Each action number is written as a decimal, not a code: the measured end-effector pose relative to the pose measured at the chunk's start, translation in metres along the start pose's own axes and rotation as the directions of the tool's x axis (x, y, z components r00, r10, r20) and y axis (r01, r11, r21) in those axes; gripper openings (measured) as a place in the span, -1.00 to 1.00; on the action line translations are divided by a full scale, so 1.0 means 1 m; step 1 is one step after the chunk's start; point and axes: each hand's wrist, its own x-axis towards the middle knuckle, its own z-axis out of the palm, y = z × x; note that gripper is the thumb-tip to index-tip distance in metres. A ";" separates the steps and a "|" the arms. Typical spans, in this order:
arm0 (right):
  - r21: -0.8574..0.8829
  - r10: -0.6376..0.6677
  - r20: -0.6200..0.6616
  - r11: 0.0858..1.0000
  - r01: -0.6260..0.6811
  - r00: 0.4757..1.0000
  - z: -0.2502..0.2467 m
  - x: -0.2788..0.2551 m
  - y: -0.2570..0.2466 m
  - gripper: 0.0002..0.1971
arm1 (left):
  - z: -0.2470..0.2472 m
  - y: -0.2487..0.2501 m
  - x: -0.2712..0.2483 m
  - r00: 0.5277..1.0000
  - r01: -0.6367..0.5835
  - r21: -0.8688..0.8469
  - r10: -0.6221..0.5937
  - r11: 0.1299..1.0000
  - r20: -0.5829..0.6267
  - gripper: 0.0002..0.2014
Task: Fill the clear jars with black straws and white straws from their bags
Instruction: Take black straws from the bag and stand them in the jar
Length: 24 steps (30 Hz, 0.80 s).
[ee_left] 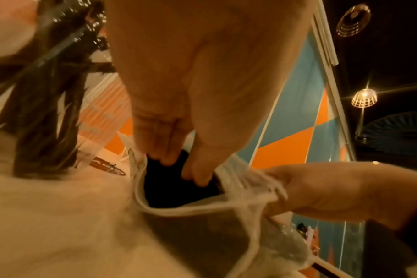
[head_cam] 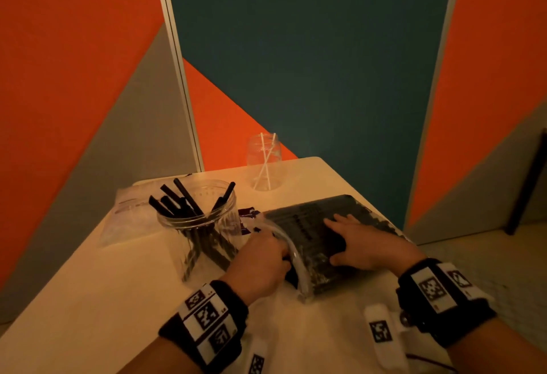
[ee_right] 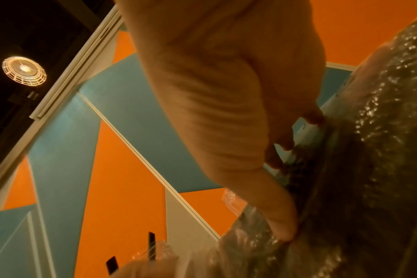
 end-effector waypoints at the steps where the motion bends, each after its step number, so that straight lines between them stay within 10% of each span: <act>1: 0.001 -0.002 -0.001 1.000 0.002 1.000 0.000 0.001 0.002 -0.03 | 0.001 0.000 0.004 0.995 -0.015 -0.027 0.013 1.000 -0.094 -0.90; 6: 0.033 -0.028 -0.033 0.999 0.029 0.999 0.000 0.005 0.010 0.05 | 0.004 -0.001 0.016 0.961 -0.092 -0.043 0.077 0.995 -0.267 -0.86; 12: 0.046 -0.057 -0.106 0.997 0.062 0.993 0.003 0.010 0.012 0.01 | 0.010 0.003 0.023 0.999 0.007 -0.269 -0.018 0.963 -0.040 -0.60; 19: 0.000 -0.047 -0.104 0.999 0.047 0.993 0.005 0.012 0.012 0.03 | 0.010 0.012 0.044 0.998 0.013 0.073 -0.017 0.997 0.057 -0.76; 24: -0.036 -0.025 -0.064 0.999 0.023 0.998 0.004 0.015 0.011 0.10 | -0.003 0.019 0.061 0.938 0.128 -0.095 -0.089 0.987 0.335 -0.74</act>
